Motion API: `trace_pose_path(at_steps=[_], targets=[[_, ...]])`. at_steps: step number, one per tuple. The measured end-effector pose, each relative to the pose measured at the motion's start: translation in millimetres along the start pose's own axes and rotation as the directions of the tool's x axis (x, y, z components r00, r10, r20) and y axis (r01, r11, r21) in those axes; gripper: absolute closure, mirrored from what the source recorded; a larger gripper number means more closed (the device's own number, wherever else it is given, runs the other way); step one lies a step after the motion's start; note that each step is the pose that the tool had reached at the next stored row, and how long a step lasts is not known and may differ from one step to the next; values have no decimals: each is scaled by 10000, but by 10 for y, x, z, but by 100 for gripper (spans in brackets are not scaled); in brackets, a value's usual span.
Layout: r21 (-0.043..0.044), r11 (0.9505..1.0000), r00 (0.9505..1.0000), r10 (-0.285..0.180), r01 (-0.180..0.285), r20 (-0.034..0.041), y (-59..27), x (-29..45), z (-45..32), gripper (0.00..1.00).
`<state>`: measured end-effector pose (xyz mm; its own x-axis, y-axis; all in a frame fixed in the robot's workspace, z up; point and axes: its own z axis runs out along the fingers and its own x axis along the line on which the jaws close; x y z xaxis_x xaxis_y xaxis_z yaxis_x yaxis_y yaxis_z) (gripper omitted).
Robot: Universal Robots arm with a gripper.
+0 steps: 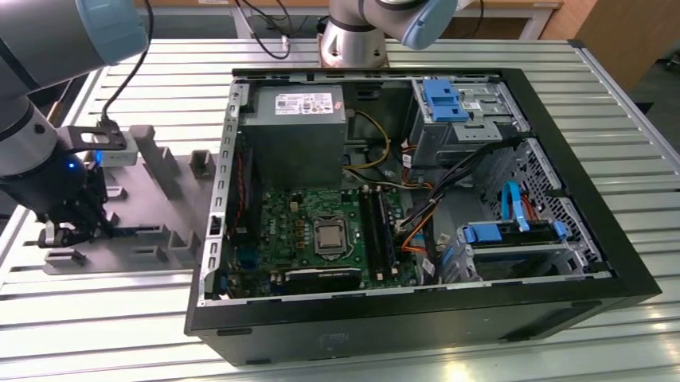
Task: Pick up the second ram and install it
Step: 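Pick up the second ram and move it above second insertion slot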
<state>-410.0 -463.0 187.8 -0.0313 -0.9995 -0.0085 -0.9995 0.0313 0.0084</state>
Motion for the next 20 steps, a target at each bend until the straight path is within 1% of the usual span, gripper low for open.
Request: trace_pose_path(at_steps=[5, 13, 20], targets=[[-1, 9999, 9999, -136, 136, -1, 0, 1, 0, 86], [0, 9999, 9999, -155, 155, 10, -1, 1, -4, 86], [-2, 9999, 9999, -158, 158, 18, 0, 1, -32, 86]])
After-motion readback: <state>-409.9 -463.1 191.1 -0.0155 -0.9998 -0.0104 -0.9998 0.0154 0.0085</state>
